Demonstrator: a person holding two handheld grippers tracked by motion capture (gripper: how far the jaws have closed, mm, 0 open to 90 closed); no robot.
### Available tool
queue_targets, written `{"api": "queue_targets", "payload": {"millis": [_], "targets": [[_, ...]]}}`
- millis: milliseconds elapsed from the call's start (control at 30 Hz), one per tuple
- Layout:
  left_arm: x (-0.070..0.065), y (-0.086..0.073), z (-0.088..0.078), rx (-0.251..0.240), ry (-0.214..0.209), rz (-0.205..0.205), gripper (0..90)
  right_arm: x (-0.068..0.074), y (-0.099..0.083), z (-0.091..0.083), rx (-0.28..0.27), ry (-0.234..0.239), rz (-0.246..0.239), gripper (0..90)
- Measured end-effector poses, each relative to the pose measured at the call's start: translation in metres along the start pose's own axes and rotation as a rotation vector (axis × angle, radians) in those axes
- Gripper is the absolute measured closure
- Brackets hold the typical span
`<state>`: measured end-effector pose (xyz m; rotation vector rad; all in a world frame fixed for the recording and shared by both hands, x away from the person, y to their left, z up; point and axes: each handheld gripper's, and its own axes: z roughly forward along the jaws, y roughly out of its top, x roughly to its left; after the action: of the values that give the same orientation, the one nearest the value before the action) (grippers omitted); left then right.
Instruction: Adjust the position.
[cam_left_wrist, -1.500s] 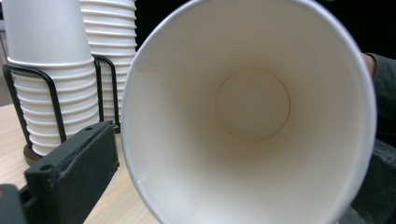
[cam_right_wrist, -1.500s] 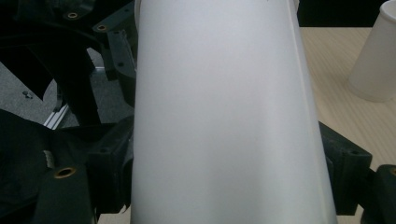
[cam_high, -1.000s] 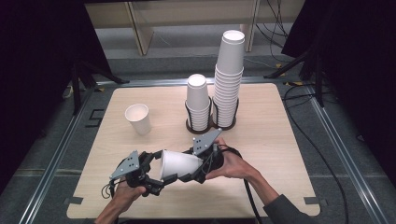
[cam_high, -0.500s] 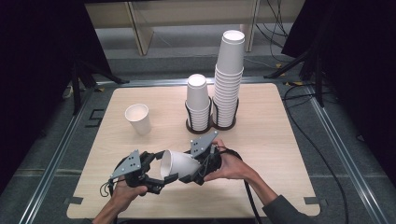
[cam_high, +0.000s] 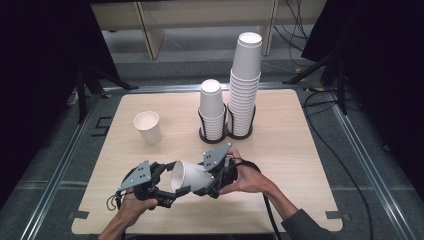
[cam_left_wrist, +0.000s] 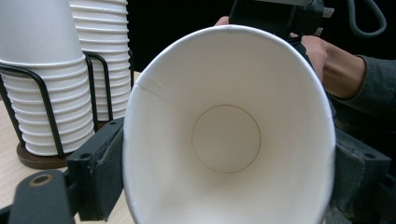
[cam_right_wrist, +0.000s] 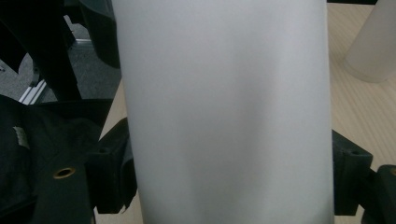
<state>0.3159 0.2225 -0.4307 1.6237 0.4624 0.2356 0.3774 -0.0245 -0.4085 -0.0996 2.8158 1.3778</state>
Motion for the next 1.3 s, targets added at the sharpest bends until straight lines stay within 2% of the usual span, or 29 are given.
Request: {"api": "queue_targets", "payload": {"millis": [33,67,133,267,300,400,667,700,733,867,900,1000,1133,1300], "targets": [[0.001,0.0,0.001,-0.015,-0.009,-0.006,12.5,0.0,0.0,0.0,-0.004,0.0,-0.001,22.7],[0.0,0.0,-0.001,-0.002,0.004,-0.02,11.8,0.0,0.0,-0.001,-0.012,0.003,-0.001,22.8],[0.001,-0.001,0.0,-0.012,0.008,-0.03,10.3,0.0,0.0,-0.001,-0.02,0.015,0.013,22.8],[0.0,-0.003,0.0,-0.042,0.021,-0.027,7.5,-0.003,-0.002,-0.003,-0.051,0.018,0.01,22.9],[0.001,-0.003,0.0,-0.045,0.025,-0.03,6.0,-0.003,-0.002,-0.003,-0.057,0.026,0.026,22.9],[0.002,-0.005,0.0,-0.055,0.034,-0.037,0.0,-0.004,-0.001,-0.008,-0.109,0.028,0.035,22.9],[-0.001,-0.005,0.002,-0.107,0.047,-0.027,0.1,-0.005,0.001,-0.007,-0.157,0.028,0.039,22.7],[-0.002,-0.005,0.002,-0.109,0.045,-0.025,0.3,-0.003,0.0,-0.006,-0.155,0.045,0.062,22.8],[-0.002,-0.005,0.002,-0.117,0.046,-0.026,1.9,-0.003,0.0,-0.005,-0.157,0.043,0.06,22.7],[-0.005,-0.004,0.003,-0.122,0.05,-0.017,7.0,-0.004,-0.001,-0.002,-0.174,0.053,0.072,22.6],[-0.005,-0.004,0.003,-0.124,0.048,-0.019,7.3,-0.005,-0.001,-0.002,-0.181,0.047,0.063,22.7],[-0.004,-0.004,0.003,-0.13,0.048,-0.024,7.6,-0.005,-0.002,-0.001,-0.195,0.062,0.083,22.6],[-0.004,-0.005,0.003,-0.136,0.045,-0.029,7.9,-0.007,-0.004,0.001,-0.206,0.062,0.079,22.6],[-0.003,-0.005,0.003,-0.15,0.047,-0.035,7.5,-0.006,-0.006,0.003,-0.217,0.082,0.105,22.5]]}}
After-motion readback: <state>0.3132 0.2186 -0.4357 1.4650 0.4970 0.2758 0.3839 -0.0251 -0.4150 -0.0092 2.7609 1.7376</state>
